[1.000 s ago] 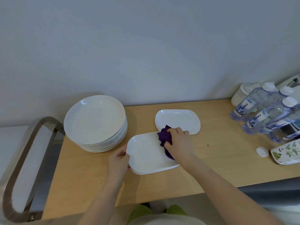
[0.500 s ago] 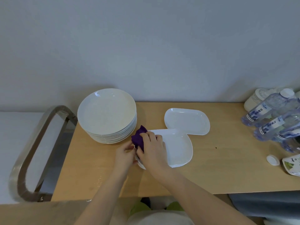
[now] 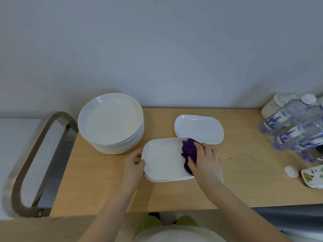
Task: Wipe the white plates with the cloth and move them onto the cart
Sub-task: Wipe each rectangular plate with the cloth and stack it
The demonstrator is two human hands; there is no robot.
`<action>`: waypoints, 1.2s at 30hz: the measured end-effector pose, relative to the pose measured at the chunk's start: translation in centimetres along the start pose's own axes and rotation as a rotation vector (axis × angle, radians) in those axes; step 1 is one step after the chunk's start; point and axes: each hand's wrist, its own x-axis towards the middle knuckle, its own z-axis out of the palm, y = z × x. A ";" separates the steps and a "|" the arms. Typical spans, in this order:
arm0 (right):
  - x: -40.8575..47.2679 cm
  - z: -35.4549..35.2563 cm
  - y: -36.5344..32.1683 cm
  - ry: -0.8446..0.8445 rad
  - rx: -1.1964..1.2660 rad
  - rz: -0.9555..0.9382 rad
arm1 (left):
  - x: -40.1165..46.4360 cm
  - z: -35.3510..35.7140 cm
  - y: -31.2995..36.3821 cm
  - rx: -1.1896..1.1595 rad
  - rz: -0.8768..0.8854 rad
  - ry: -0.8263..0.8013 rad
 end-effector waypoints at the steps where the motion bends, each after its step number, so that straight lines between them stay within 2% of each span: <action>1: 0.3 0.2 -0.2 0.027 0.012 -0.002 | 0.1 -0.1 -0.1 -0.004 -0.004 -0.007; 8: 2.9 1.5 -4.6 0.029 0.150 0.022 | 0.5 -0.7 0.3 -0.050 -0.057 -0.055; 16: 0.7 3.2 -11.3 -0.078 0.228 -0.238 | 0.7 -0.7 0.5 -0.081 -0.075 -0.053; 18: 0.2 3.4 -11.3 -0.081 0.210 -0.235 | 0.8 -0.8 0.5 -0.091 -0.099 -0.058; 22: -0.2 2.7 -9.1 -0.111 0.184 -0.350 | 0.9 -1.3 0.6 -0.137 -0.152 -0.082; 26: -0.2 1.6 -5.1 -0.141 0.115 -0.243 | 0.9 -1.4 0.8 -0.152 -0.169 -0.090; 29: 0.3 0.3 -2.1 0.073 -0.073 -0.145 | 0.9 -1.4 0.9 -0.161 -0.184 -0.083; 31: 0.8 0.4 -0.9 0.210 -0.114 -0.100 | 1.0 -1.4 1.0 -0.156 -0.192 -0.087; 36: 2.6 0.4 -2.7 0.208 -0.061 -0.017 | 1.1 -1.4 1.3 -0.138 -0.192 -0.097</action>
